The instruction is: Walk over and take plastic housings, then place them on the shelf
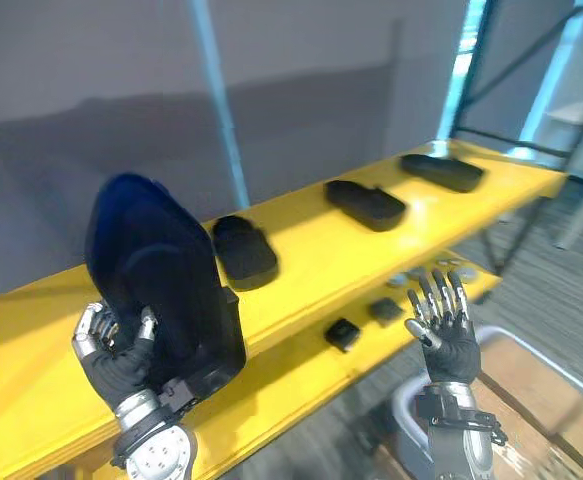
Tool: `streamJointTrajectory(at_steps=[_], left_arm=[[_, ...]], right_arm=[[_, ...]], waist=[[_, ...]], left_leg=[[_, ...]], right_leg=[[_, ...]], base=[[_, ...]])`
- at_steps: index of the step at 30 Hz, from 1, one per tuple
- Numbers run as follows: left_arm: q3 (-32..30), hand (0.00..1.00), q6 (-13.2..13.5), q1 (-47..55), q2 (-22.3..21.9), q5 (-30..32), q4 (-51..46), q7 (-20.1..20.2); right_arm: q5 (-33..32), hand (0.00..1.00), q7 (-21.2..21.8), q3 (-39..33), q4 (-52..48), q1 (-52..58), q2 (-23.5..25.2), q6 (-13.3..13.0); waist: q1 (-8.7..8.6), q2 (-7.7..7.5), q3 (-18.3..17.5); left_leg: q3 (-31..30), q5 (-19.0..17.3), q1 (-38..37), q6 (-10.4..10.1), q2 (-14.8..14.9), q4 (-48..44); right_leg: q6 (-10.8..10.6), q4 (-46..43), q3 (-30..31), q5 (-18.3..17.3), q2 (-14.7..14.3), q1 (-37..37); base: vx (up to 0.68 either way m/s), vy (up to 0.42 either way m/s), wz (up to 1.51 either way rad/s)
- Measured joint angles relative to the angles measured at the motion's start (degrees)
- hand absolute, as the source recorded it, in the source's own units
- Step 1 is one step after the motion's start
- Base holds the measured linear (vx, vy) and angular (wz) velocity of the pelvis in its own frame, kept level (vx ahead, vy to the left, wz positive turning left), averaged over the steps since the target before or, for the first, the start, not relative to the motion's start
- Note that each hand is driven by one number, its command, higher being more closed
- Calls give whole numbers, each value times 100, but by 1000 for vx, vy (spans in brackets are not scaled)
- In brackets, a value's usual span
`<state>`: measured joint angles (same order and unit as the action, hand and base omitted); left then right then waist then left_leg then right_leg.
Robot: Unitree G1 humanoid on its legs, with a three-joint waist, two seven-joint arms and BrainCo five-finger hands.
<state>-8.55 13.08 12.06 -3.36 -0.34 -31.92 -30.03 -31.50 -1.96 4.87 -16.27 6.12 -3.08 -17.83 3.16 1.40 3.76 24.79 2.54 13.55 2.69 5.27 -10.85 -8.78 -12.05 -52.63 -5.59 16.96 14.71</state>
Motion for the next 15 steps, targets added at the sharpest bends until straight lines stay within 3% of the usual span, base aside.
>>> streamJointTrajectory(at_steps=[1, 2, 3, 4, 5, 7, 9, 11, 12, 15], left_arm=[[-124, 100, 46, 5, 7, -389, -13, 206], [-163, 100, 67, 3, 15, -542, -14, 279], [-194, 100, 120, -12, 21, -706, -29, 335], [-184, 100, 213, -16, 41, -909, -35, 384], [-141, 100, 216, -21, 64, -1104, -24, 509], [-3, 100, 216, -23, 71, -1262, 41, 720], [199, 100, 220, -72, 134, -1390, 64, 934], [374, 100, 263, -107, 273, -1610, 68, 1166], [394, 100, 280, -47, 273, -1795, 139, 1324], [399, 100, 310, 139, 185, -2146, 98, 1660]], right_arm=[[346, 0, -45, -209, 43, -34, 85, 101], [521, 0, -61, -295, 81, -51, 111, 115], [723, 0, -79, -429, 162, -111, 188, 121], [898, 0, -109, -534, 197, -205, 265, 149], [1028, 0, -128, -653, 194, -270, 334, 154], [1229, 0, -179, -879, 170, -267, 366, 155], [1327, 0, -254, -1163, 76, -227, 361, 152], [1470, 0, -349, -1376, -40, -164, 416, 154], [1639, 0, -360, -1433, -81, -161, 429, 154], [1631, 0, -338, -1336, -273, -212, 413, 153]], waist=[[61, -61, 43], [37, -67, 55], [-34, -74, 81], [-127, -93, 104], [-200, -94, 215], [-278, -98, 279], [-404, -108, 283], [-412, -312, 359], [-378, -303, 354], [-231, -167, 276]], left_leg=[[-307, 3, -317, 58, -275, 300], [-488, -4, -416, 81, -352, 385], [-781, -39, -521, 138, -399, 486], [-1142, -53, -560, 169, -399, 565], [-1450, -15, -720, 141, -392, 677], [-1863, -10, -943, 131, -449, 769], [-2306, -9, -1001, 96, -552, 782], [-2573, -76, -1125, -47, -798, 758], [-2656, -137, -1193, -133, -823, 743], [-2544, -251, -1123, -297, -512, 753]], right_leg=[[344, -1299, 81, 79, 574, -111], [757, -1837, 262, 211, 737, -198], [942, -2504, 861, 52, 808, -473], [808, -2921, 1880, -434, 471, -1026], [725, -2789, 2739, -754, 0, -1405], [714, -2111, 3478, -870, -428, -1682], [698, -1240, 3997, -838, -691, -1929], [737, -467, 4464, -159, -674, -2016], [394, -495, 4482, -181, -610, -1955], [509, 64, 4488, 14, -945, -1841]], base=[[281, 197, 119], [315, 225, 141], [264, 130, 141], [294, 60, 167], [228, -31, 142], [187, -72, 115], [165, -155, 138], [133, -202, 105], [127, -201, 26], [139, -174, -17]])
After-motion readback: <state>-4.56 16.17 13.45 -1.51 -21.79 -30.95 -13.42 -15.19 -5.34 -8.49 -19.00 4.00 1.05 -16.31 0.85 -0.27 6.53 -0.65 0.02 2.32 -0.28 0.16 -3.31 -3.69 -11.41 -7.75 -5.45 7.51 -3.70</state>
